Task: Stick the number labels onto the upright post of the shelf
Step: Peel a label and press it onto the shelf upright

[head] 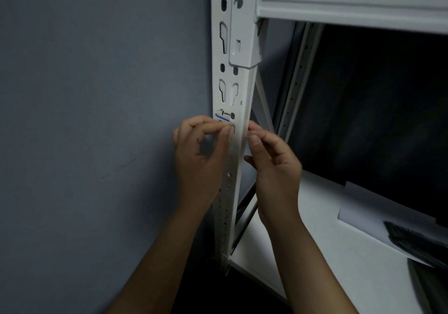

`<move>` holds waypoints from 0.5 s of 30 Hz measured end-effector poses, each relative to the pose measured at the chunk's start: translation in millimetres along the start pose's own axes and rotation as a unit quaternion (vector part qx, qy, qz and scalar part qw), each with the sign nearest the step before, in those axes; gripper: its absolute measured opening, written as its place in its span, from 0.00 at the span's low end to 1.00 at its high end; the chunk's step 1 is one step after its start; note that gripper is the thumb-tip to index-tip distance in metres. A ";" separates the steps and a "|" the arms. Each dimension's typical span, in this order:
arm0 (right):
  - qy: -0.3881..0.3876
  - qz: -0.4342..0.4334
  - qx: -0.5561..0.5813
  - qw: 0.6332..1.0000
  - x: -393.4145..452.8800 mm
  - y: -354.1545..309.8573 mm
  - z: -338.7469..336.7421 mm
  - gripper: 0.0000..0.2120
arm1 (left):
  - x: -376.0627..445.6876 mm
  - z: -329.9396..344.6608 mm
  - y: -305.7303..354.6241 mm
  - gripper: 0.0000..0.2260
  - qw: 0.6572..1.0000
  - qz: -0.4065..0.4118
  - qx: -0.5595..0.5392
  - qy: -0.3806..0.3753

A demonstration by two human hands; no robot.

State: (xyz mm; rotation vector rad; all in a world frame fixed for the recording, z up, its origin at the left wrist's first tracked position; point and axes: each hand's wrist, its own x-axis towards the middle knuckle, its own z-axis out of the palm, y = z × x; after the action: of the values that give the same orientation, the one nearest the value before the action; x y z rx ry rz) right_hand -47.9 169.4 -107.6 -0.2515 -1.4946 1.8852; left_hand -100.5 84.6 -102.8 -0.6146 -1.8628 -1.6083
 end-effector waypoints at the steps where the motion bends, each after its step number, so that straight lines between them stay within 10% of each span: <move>1: 0.001 0.000 0.004 1.000 -0.8 -2.0 0.4 0.08 | -0.4 -2.2 1.7 0.01 1.000 -0.011 -0.003 -0.004; 15: 0.001 -0.002 0.031 1.000 -9.3 -6.8 7.4 0.09 | -1.2 -1.7 -1.9 0.05 0.969 0.160 0.177 0.057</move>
State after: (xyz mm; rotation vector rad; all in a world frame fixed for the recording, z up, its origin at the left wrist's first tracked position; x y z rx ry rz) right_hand -42.5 158.3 -101.6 -0.2210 -1.4324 1.9238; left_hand -100.7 82.6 -104.9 -0.6119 -1.7991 -1.0505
